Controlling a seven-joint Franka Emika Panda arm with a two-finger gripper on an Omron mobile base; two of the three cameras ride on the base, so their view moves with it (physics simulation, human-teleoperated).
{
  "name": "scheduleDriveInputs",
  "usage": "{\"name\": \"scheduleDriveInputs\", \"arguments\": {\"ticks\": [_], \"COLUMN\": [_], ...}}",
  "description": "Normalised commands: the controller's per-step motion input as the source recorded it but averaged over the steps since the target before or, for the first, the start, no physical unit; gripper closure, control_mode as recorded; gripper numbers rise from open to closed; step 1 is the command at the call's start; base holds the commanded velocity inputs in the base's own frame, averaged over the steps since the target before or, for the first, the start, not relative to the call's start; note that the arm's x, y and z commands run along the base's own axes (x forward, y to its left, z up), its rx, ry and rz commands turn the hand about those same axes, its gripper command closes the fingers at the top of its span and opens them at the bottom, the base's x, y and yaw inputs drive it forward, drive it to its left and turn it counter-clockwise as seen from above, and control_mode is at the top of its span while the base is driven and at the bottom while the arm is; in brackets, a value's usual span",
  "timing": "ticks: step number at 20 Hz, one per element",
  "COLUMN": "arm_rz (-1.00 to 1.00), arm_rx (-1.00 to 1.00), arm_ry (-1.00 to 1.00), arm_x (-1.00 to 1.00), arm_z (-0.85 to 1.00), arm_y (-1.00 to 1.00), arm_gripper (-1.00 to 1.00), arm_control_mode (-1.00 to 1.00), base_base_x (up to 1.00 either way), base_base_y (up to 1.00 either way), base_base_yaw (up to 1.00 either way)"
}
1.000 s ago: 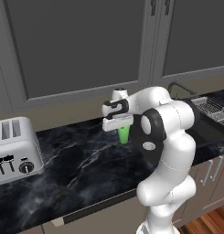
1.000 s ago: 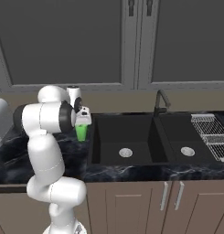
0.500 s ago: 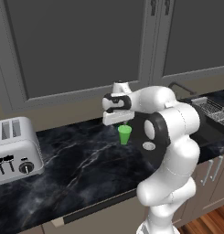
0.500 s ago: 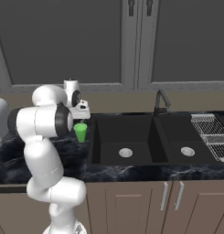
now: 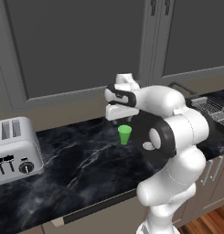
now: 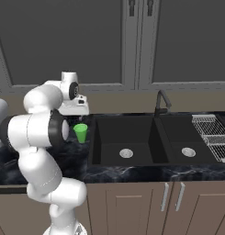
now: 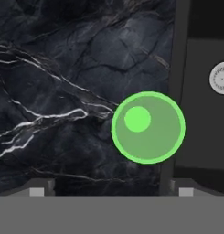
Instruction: Pick the cup and bowl from the counter and place them on the counter next to the sink.
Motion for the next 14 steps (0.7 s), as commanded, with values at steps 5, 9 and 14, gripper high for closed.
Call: {"name": "scheduleDriveInputs", "arguments": {"ticks": [5,9,14], "arm_rz": [-0.08,-0.07,-0.02], "arm_rx": [0.00,0.00,0.00], "arm_ry": [0.21,0.12,0.02], "arm_x": [-0.79,-0.72,-0.60], "arm_z": [-0.23,-0.17,0.07], "arm_y": [-0.28,-0.22,0.00], "arm_gripper": [-1.00,-1.00,-1.00], "arm_control_mode": [-1.00,-1.00,-1.00], "base_base_x": [0.00,0.00,0.00], "base_base_y": [0.00,0.00,0.00], "base_base_yaw": [0.00,0.00,0.00]}}
